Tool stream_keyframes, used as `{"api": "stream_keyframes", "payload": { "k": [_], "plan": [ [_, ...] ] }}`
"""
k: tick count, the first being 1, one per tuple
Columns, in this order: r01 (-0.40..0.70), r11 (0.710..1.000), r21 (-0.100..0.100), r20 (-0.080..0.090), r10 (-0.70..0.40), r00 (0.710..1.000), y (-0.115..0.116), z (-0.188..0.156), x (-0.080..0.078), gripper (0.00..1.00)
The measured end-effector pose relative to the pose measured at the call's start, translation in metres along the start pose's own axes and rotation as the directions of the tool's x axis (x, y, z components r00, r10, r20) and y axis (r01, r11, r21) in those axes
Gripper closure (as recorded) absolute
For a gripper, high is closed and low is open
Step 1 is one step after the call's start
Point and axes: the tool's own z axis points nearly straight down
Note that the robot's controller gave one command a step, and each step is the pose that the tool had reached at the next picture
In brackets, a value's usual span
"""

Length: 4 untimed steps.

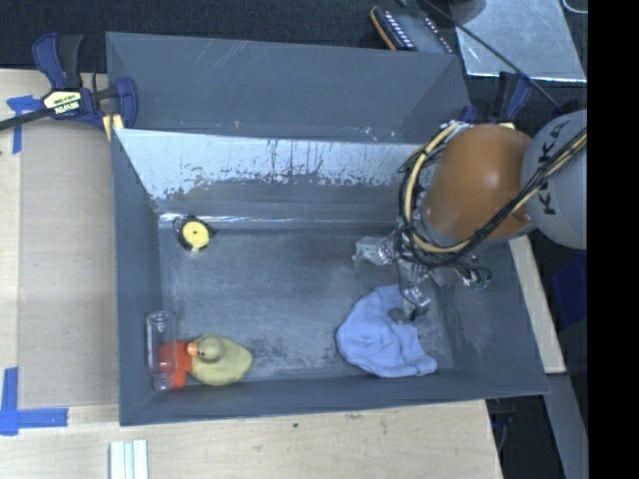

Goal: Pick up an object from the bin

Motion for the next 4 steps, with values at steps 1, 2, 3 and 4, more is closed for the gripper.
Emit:
{"api": "stream_keyframes", "payload": {
  "k": [1,2,3,4],
  "plan": [
    [-0.26,0.966,-0.002,0.024,0.26,0.965,0.046,0.0,-0.046,1.0],
    [-0.26,0.966,-0.002,0.024,0.26,0.965,0.046,0.0,-0.046,1.0],
    [-0.212,0.977,-0.002,0.021,0.212,0.977,0.046,-0.079,-0.061,1.0],
    [-0.241,0.971,-0.001,0.03,0.241,0.97,0.032,-0.168,-0.06,1.0]
  ]
}}
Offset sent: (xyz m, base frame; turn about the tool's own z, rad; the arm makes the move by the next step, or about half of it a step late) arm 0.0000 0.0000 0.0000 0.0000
